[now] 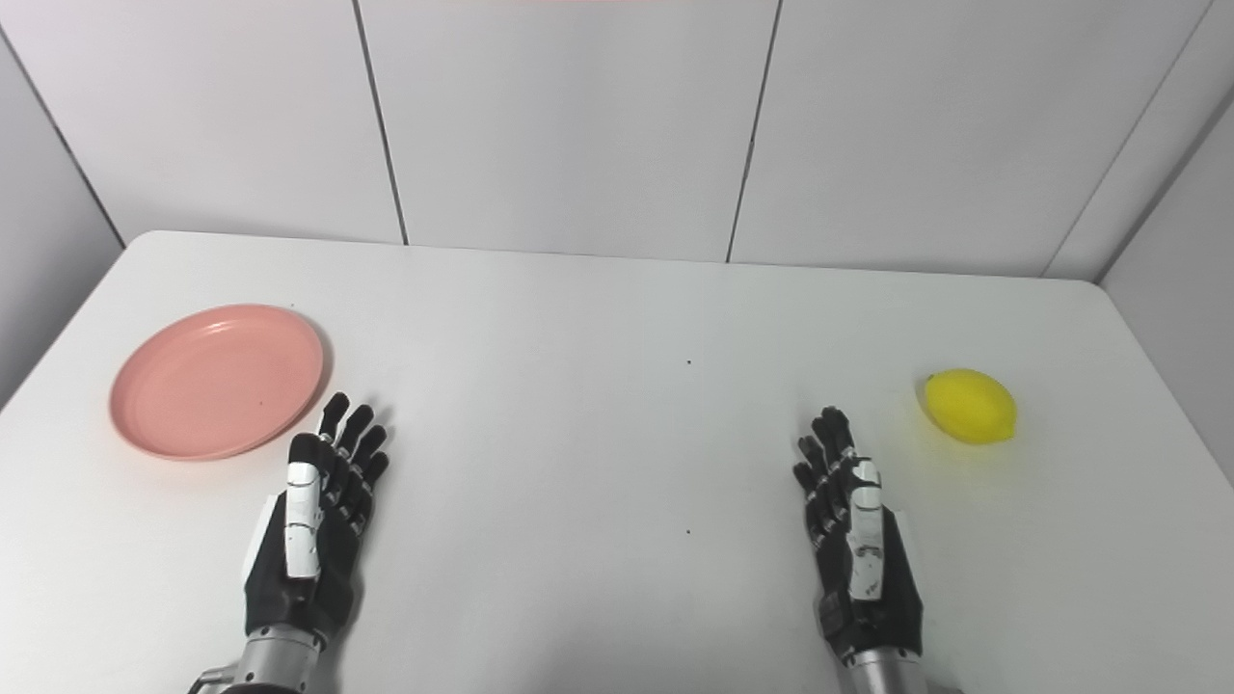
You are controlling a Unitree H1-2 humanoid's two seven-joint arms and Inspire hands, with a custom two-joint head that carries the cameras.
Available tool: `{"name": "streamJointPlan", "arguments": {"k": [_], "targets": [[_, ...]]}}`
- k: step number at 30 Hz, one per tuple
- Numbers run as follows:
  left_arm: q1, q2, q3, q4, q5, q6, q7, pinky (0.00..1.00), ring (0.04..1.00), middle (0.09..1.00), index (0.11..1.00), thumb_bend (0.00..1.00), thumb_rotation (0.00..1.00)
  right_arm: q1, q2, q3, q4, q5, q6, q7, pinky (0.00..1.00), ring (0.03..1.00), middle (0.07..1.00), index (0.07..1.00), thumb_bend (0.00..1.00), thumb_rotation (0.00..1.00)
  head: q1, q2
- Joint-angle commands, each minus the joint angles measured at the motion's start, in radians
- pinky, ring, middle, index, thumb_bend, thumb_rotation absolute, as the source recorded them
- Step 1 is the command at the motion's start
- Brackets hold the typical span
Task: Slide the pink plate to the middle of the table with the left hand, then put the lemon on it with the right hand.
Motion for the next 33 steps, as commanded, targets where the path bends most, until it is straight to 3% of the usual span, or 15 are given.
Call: {"name": "streamJointPlan", "arguments": {"k": [1, 19, 33], "targets": [[0.045, -0.005, -0.01, 0.012, 0.014, -0.032, 0.004, 1.0, 0.968, 0.979, 1.0, 0.67, 0.95, 0.013, -0.012, -0.007, 0.058, 0.011, -0.033, 0.026, 1.0, 0.983, 0.992, 0.981, 0.77, 1.0, 0.019, -0.008], [0.041, -0.048, -0.056, 0.063, 0.047, -0.091, 0.046, 1.0, 0.966, 0.974, 1.0, 0.65, 0.94, 0.007, -0.063, -0.043, 0.102, 0.053, -0.047, 0.081, 1.0, 1.0, 1.0, 1.0, 0.77, 1.0, 0.098, -0.037], [0.037, -0.051, -0.055, 0.102, 0.044, -0.122, 0.049, 1.0, 0.963, 0.974, 0.998, 0.63, 0.95, 0.001, -0.054, -0.052, 0.132, 0.048, -0.057, 0.089, 1.0, 1.0, 1.0, 1.0, 0.76, 1.0, 0.112, -0.08]]}}
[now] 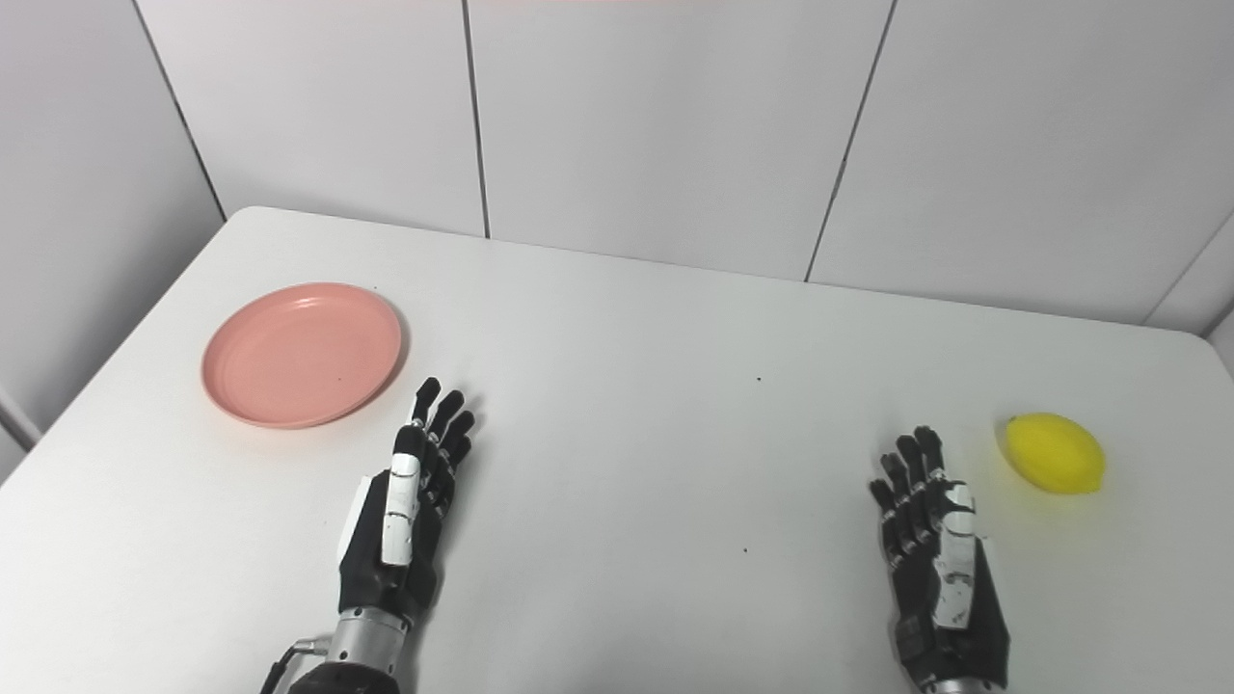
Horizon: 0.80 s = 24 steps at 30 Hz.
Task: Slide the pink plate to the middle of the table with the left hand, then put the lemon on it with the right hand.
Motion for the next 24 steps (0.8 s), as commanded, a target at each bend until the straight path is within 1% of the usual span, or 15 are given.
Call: {"name": "streamJointPlan", "arguments": {"k": [1, 2, 4, 5, 13, 15, 24], "targets": [[0.038, -0.014, 0.001, 0.027, -0.002, -0.005, 0.008, 1.0, 0.962, 0.973, 0.997, 0.63, 0.95, 0.035, -0.001, -0.009, 0.08, 0.007, -0.05, 0.023, 1.0, 1.0, 1.0, 1.0, 0.75, 1.0, 0.001, 0.001], [0.036, -0.014, 0.002, 0.032, -0.003, -0.009, 0.007, 1.0, 0.962, 0.973, 0.997, 0.63, 0.95, 0.034, 0.0, -0.009, 0.084, 0.006, -0.053, 0.022, 1.0, 1.0, 1.0, 1.0, 0.75, 1.0, 0.006, -0.008], [0.036, -0.014, 0.001, 0.034, 0.001, -0.011, 0.008, 1.0, 0.962, 0.974, 0.998, 0.64, 0.95, 0.033, 0.003, -0.009, 0.087, 0.002, -0.058, 0.02, 1.0, 1.0, 1.0, 1.0, 0.75, 1.0, 0.006, -0.008], [0.035, -0.015, 0.001, 0.039, 0.0, -0.015, 0.008, 1.0, 0.961, 0.972, 0.997, 0.63, 0.94, 0.032, 0.004, -0.01, 0.09, 0.001, -0.058, 0.017, 1.0, 1.0, 1.0, 1.0, 0.75, 1.0, 0.008, -0.019], [0.026, -0.01, 0.002, 0.073, 0.003, -0.042, 0.004, 1.0, 0.97, 0.979, 1.0, 0.63, 0.95, 0.023, 0.003, -0.011, 0.121, -0.003, -0.076, 0.026, 1.0, 1.0, 1.0, 1.0, 0.75, 1.0, 0.008, -0.049], [0.025, -0.01, 0.004, 0.076, 0.0, -0.043, 0.004, 1.0, 0.972, 0.98, 1.0, 0.62, 0.96, 0.021, 0.004, -0.011, 0.127, 0.001, -0.083, 0.03, 1.0, 1.0, 1.0, 1.0, 0.73, 1.0, 0.007, -0.052], [0.025, -0.008, 0.008, 0.08, -0.011, -0.046, 0.0, 1.0, 0.975, 0.981, 1.0, 0.62, 0.95, 0.021, 0.011, -0.011, 0.128, 0.006, -0.088, 0.026, 1.0, 1.0, 1.0, 1.0, 0.74, 1.0, 0.007, -0.053]]}}
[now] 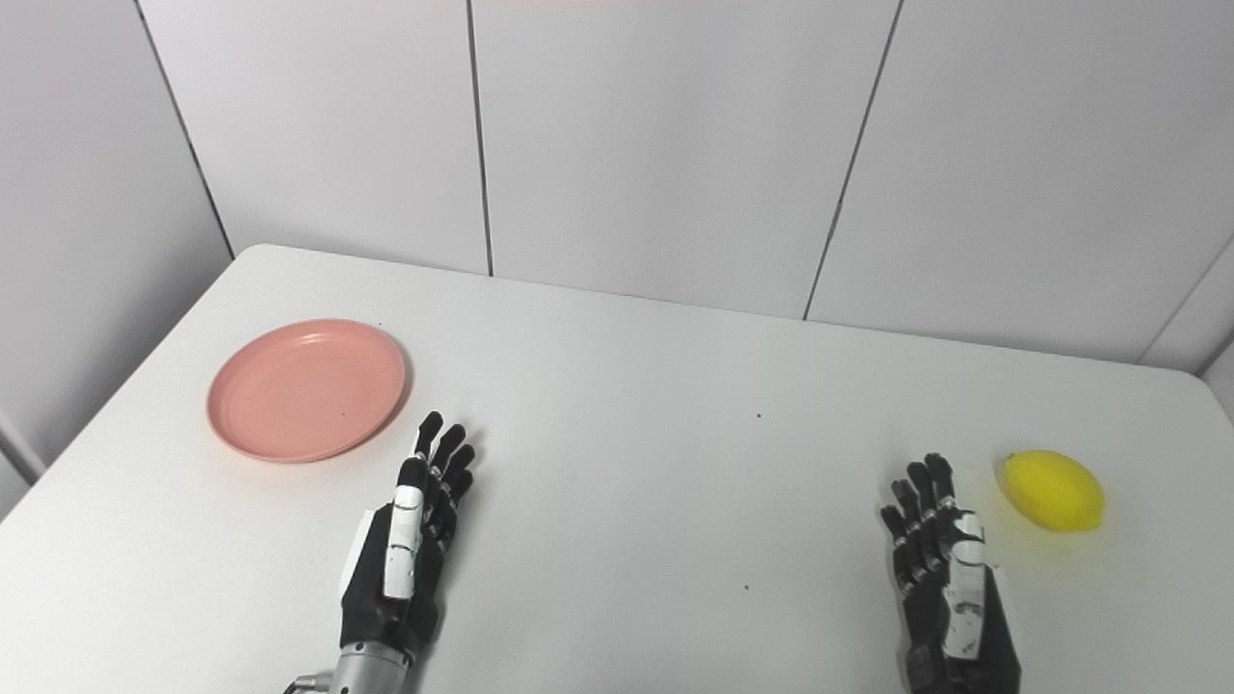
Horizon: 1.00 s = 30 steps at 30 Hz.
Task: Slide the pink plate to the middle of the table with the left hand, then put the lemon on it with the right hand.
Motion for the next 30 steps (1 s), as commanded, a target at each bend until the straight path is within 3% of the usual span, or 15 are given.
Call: {"name": "streamJointPlan", "arguments": {"k": [1, 8, 12, 30], "targets": [[0.037, -0.005, 0.003, 0.051, -0.007, -0.019, -0.002, 1.0, 0.975, 0.98, 1.0, 0.62, 0.95, 0.045, 0.012, -0.001, 0.089, 0.01, -0.046, 0.024, 1.0, 1.0, 1.0, 1.0, 0.74, 1.0, 0.001, 0.001], [0.039, -0.013, 0.014, 0.066, -0.024, -0.088, -0.004, 1.0, 0.949, 0.956, 0.979, 0.6, 0.9, 0.048, 0.012, 0.002, 0.083, 0.016, -0.04, 0.028, 1.0, 1.0, 1.0, 1.0, 0.74, 1.0, 0.005, -0.001], [0.037, -0.01, 0.015, 0.053, -0.024, -0.09, 0.001, 1.0, 0.945, 0.952, 0.971, 0.65, 0.91, 0.049, 0.012, 0.003, 0.082, 0.014, -0.036, 0.025, 1.0, 1.0, 1.0, 1.0, 0.75, 1.0, 0.0, -0.003], [0.029, 0.005, 0.034, -0.126, -0.018, 0.054, 0.012, 0.89, 0.883, 0.876, 0.914, 0.77, 0.89, 0.063, 0.019, 0.015, 0.051, 0.002, -0.018, 0.013, 1.0, 1.0, 1.0, 1.0, 0.74, 1.0, -0.007, 0.007]]}}
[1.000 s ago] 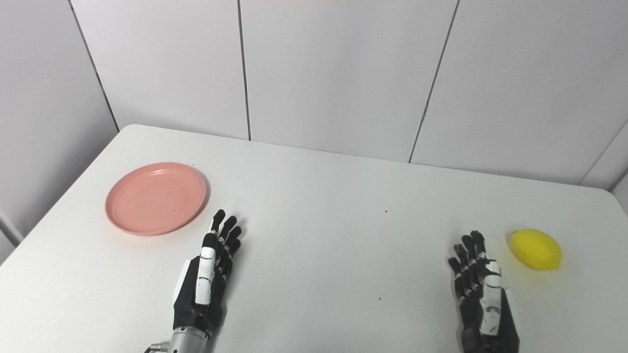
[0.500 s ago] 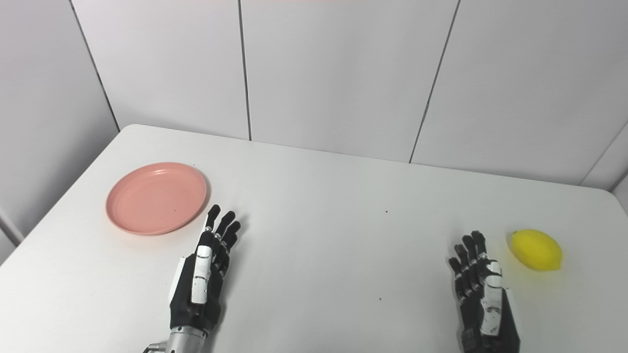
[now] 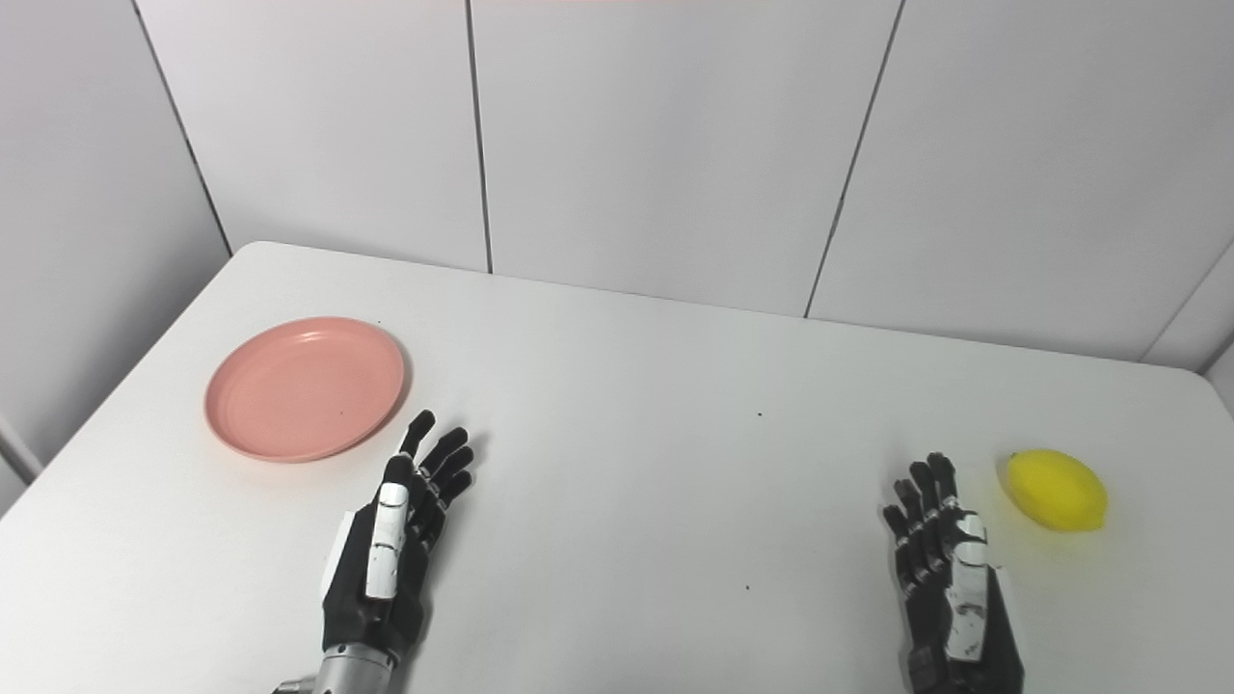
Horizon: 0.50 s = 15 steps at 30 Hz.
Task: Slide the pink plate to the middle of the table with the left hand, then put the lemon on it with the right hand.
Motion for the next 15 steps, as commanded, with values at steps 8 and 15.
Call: {"name": "streamJointPlan", "arguments": {"k": [8, 15], "targets": [[-0.08, 0.063, 0.016, -0.102, 0.032, 0.101, -0.013, 0.87, 0.857, 0.86, 0.9, 0.86, 0.89, 0.056, 0.024, 0.012, 0.068, -0.005, -0.025, 0.011, 1.0, 1.0, 1.0, 1.0, 0.72, 1.0, -0.007, -0.003], [-0.15, 0.108, 0.022, -0.149, 0.041, 0.183, -0.019, 0.88, 0.86, 0.866, 0.898, 0.87, 0.92, 0.058, 0.028, 0.013, 0.065, -0.007, -0.019, 0.009, 1.0, 1.0, 1.0, 1.0, 0.71, 1.0, -0.008, -0.005]]}}
